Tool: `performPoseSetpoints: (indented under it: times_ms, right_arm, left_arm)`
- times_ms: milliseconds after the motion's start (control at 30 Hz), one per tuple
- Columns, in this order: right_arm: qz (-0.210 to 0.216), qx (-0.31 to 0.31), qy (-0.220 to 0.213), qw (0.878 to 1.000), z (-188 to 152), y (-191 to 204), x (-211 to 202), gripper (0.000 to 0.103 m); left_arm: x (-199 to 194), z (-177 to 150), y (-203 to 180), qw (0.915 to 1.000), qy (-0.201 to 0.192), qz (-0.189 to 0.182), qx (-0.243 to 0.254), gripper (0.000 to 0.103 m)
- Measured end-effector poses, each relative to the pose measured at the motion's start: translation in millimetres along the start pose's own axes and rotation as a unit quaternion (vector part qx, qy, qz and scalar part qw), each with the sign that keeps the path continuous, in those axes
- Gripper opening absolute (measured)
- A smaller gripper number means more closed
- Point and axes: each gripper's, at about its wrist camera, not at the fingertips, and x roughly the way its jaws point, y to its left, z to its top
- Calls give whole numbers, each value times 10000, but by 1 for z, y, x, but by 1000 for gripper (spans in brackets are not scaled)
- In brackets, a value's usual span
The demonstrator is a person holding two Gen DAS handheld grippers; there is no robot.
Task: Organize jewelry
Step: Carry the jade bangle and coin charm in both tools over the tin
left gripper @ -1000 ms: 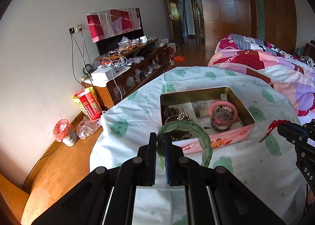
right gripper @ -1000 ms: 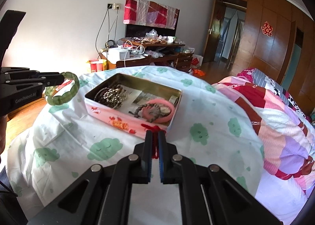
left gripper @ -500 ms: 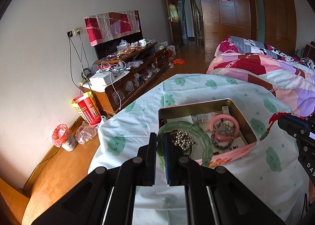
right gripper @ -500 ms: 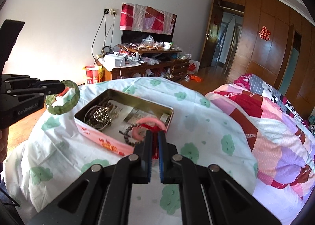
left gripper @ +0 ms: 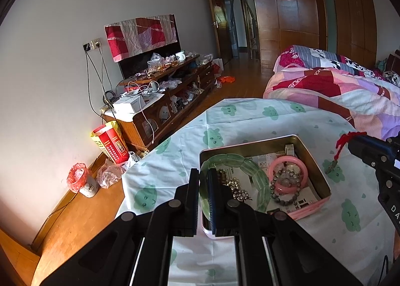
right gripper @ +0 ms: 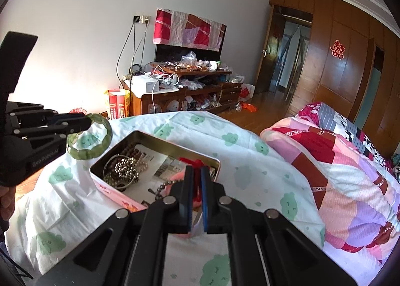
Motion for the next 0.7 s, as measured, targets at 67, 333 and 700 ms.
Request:
performPoseSetpoints:
  times_ms: [67,333,700]
  right_arm:
    - [-6,-22,-9,10000,3,0,3,7]
    - [-34,-60,-4,10000,12,-2,19,7]
    - [12,-20,149,9999,12,2,46,7]
  left_arm:
    - [6,2,0,10000,27,12,0,6]
    - [22,8,0,9999,75,77,42,6]
    - [44,8,-8,9996,231,69,110,6]
